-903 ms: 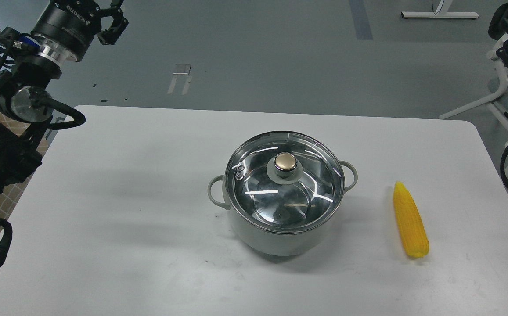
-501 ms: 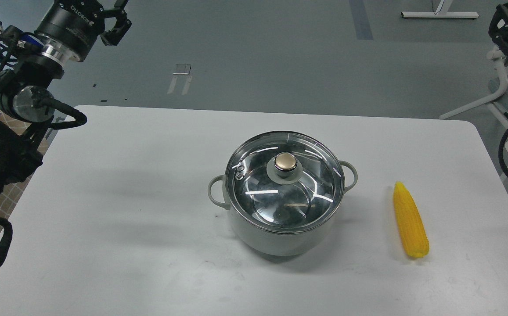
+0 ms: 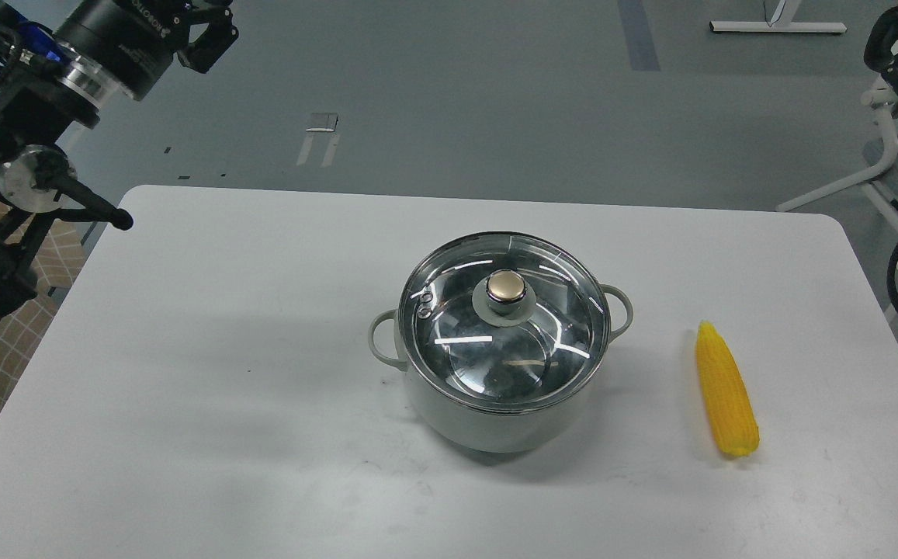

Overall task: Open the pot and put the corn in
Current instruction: 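Move the left gripper over the pot and grasp the lid's brass knob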

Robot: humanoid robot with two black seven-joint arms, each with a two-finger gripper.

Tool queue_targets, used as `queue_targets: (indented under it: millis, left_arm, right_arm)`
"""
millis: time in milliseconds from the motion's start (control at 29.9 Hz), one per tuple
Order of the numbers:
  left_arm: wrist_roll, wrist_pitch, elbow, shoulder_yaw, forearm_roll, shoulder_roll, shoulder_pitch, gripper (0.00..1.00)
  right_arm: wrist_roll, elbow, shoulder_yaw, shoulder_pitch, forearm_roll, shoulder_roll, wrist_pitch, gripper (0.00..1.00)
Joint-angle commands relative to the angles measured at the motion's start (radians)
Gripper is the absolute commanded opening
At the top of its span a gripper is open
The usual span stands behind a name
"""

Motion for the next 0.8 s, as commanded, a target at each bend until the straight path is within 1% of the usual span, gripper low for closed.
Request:
queue_targets:
  millis: [0, 67, 134, 201, 267, 301, 334, 368, 401, 435, 468, 535, 635, 702, 769]
  left_arm:
    - [-0.001, 0.018, -0.177, -0.002, 0.261, 0.049, 0.017, 0.92]
    - [-0.009, 0.024, -0.285, -0.002, 0.468, 0.06, 0.029, 0.91]
    - [-0.009, 0.024, -0.335, 0.0, 0.568, 0.058, 0.033, 0.9]
    - [-0.009, 0.024, -0.402, 0.0, 0.737, 0.049, 0.044, 0.89]
    - [-0.009, 0.025, -0.477, 0.006, 0.971, 0.04, 0.072, 0.89]
    - [-0.011, 0.027, -0.491, 0.011, 1.024, 0.037, 0.079, 0.89]
    - [-0.014, 0.028, -0.51, 0.018, 1.076, 0.032, 0.087, 0.89]
    - [-0.027, 0.036, -0.543, 0.035, 1.163, 0.025, 0.093, 0.87]
    - [-0.037, 0.044, -0.556, 0.047, 1.2, 0.021, 0.095, 0.84]
    - [-0.049, 0.067, -0.568, 0.081, 1.272, 0.015, 0.095, 0.78]
    - [-0.049, 0.084, -0.568, 0.101, 1.308, 0.011, 0.095, 0.77]
    - [-0.049, 0.155, -0.563, 0.193, 1.447, -0.003, 0.087, 0.77]
    - [-0.049, 0.199, -0.562, 0.277, 1.564, -0.034, 0.084, 0.77]
    - [-0.049, 0.203, -0.56, 0.313, 1.634, -0.075, 0.084, 0.77]
    - [-0.049, 0.203, -0.551, 0.325, 1.644, -0.117, 0.084, 0.77]
  right_arm:
    - [0.0, 0.004, 0.013, -0.009, 0.0, -0.002, 0.0, 1.0]
    - [0.0, 0.007, 0.016, -0.012, 0.0, -0.002, 0.0, 1.0]
    - [0.0, 0.007, 0.016, -0.012, 0.0, -0.002, 0.0, 1.0]
    - [0.0, 0.013, 0.016, -0.015, 0.0, -0.002, 0.0, 1.0]
    - [0.0, 0.028, 0.016, -0.018, 0.0, -0.002, 0.0, 1.0]
    - [0.0, 0.031, 0.016, -0.018, 0.0, -0.002, 0.0, 1.0]
    - [0.0, 0.033, 0.016, -0.018, 0.0, -0.003, 0.0, 1.0]
    - [0.0, 0.033, 0.016, -0.018, 0.0, -0.003, 0.0, 1.0]
    - [0.0, 0.033, 0.016, -0.018, 0.0, -0.003, 0.0, 1.0]
    - [0.0, 0.035, 0.018, -0.018, 0.0, -0.003, 0.0, 1.0]
    - [0.0, 0.035, 0.018, -0.018, 0.0, -0.003, 0.0, 1.0]
    - [0.0, 0.035, 0.021, -0.018, 0.0, -0.002, 0.0, 1.0]
    - [0.0, 0.038, 0.021, -0.018, 0.0, -0.002, 0.0, 1.0]
    - [0.0, 0.039, 0.021, -0.018, 0.0, 0.0, 0.0, 1.0]
    - [0.0, 0.039, 0.022, -0.018, 0.0, 0.0, 0.0, 1.0]
